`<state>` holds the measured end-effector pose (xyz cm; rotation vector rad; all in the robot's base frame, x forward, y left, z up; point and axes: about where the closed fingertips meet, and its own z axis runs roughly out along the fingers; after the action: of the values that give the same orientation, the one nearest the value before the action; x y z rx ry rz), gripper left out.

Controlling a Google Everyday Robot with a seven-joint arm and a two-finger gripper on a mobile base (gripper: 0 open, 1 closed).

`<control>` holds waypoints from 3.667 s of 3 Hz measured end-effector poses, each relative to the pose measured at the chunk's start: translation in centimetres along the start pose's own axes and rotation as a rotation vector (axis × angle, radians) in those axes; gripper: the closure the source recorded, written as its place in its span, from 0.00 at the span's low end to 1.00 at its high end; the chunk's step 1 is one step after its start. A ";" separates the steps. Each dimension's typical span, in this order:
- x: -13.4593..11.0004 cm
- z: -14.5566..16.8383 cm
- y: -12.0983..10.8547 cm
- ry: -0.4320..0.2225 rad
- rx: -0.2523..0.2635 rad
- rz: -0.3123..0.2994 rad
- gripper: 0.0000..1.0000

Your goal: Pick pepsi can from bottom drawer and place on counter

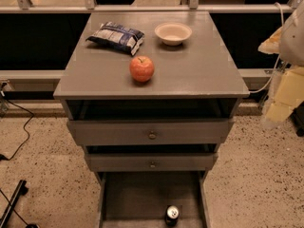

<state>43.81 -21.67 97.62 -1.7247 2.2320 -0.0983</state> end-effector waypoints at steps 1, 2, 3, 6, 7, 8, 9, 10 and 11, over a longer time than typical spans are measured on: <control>0.0 0.0 0.0 0.000 0.000 0.000 0.00; -0.4 1.7 0.8 -0.086 -0.001 -0.005 0.00; -1.4 4.3 5.0 -0.235 0.008 -0.057 0.00; 0.4 8.8 6.4 -0.348 0.078 -0.033 0.00; 1.9 15.2 8.6 -0.482 0.091 0.041 0.00; 1.6 18.5 8.0 -0.690 0.131 0.106 0.00; 1.8 20.8 8.4 -0.760 0.123 0.080 0.00; 1.8 20.9 8.5 -0.758 0.122 0.079 0.00; 2.7 23.3 8.9 -0.771 0.113 0.094 0.00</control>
Offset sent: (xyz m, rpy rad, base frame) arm -0.0249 0.0503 -0.1112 0.6083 -0.1537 0.2037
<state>41.65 -18.58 72.86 -1.2862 1.6808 0.3889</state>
